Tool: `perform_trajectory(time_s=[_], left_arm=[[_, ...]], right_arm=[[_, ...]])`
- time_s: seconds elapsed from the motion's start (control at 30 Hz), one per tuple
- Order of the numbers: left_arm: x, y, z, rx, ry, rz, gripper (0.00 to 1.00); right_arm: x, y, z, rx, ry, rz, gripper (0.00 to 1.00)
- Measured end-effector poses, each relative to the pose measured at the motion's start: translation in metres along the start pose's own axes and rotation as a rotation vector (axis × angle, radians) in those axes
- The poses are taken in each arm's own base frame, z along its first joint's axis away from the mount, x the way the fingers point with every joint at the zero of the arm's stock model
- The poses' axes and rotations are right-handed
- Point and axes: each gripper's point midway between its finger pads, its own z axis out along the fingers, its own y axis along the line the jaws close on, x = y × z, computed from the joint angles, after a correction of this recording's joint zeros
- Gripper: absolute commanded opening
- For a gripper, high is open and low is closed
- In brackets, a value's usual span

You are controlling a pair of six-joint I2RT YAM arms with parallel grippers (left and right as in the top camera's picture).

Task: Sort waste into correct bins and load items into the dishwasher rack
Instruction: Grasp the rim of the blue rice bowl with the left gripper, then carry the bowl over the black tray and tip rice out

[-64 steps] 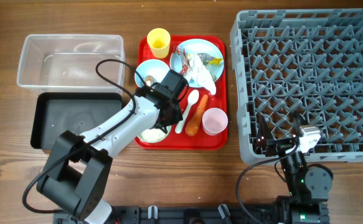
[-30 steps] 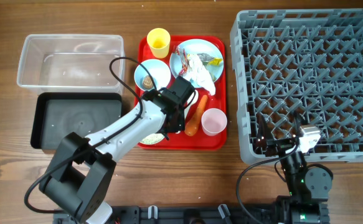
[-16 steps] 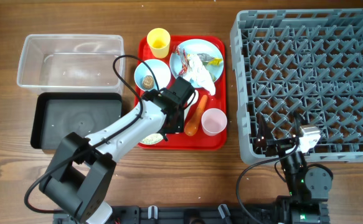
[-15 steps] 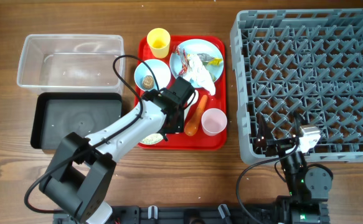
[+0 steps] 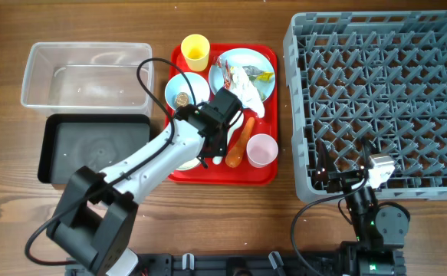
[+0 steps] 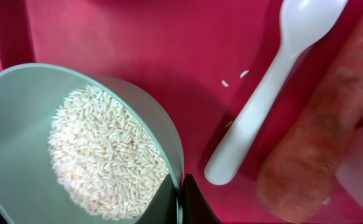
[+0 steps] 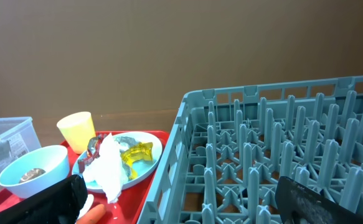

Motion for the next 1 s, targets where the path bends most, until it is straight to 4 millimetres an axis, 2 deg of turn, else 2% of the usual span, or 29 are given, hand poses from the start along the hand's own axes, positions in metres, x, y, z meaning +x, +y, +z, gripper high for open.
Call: perform_trajectory(time_s=[0.27, 0.43, 0.57, 0.63, 0.73, 0.8, 0.83, 1.0], left_arm=[[-0.013, 0.005, -0.034, -0.018, -0.043, 0.001, 0.04], [-0.026, 0.025, -0.065, -0.053, -0.091, -0.023, 0.04], [-0.038, 0.083, -0.094, -0.079, -0.137, -0.161, 0.04], [-0.043, 0.123, -0.109, -0.091, -0.169, -0.267, 0.04], [-0.045, 0.174, -0.123, -0.073, -0.194, -0.418, 0.04], [-0.044, 0.198, -0.126, -0.028, -0.188, -0.486, 0.04], [-0.041, 0.219, -0.125, 0.015, -0.177, -0.544, 0.04], [-0.034, 0.26, -0.131, 0.19, -0.195, -0.693, 0.04]], right_arm=[[0.0, 0.0, 0.0, 0.0, 0.0, 0.0, 1.0], [0.0, 0.0, 0.0, 0.0, 0.0, 0.0, 1.0], [0.0, 0.0, 0.0, 0.0, 0.0, 0.0, 1.0], [0.0, 0.0, 0.0, 0.0, 0.0, 0.0, 1.0], [0.0, 0.0, 0.0, 0.0, 0.0, 0.0, 1.0], [0.0, 0.0, 0.0, 0.0, 0.0, 0.0, 1.0], [0.0, 0.0, 0.0, 0.0, 0.0, 0.0, 1.0], [0.0, 0.0, 0.0, 0.0, 0.0, 0.0, 1.0]])
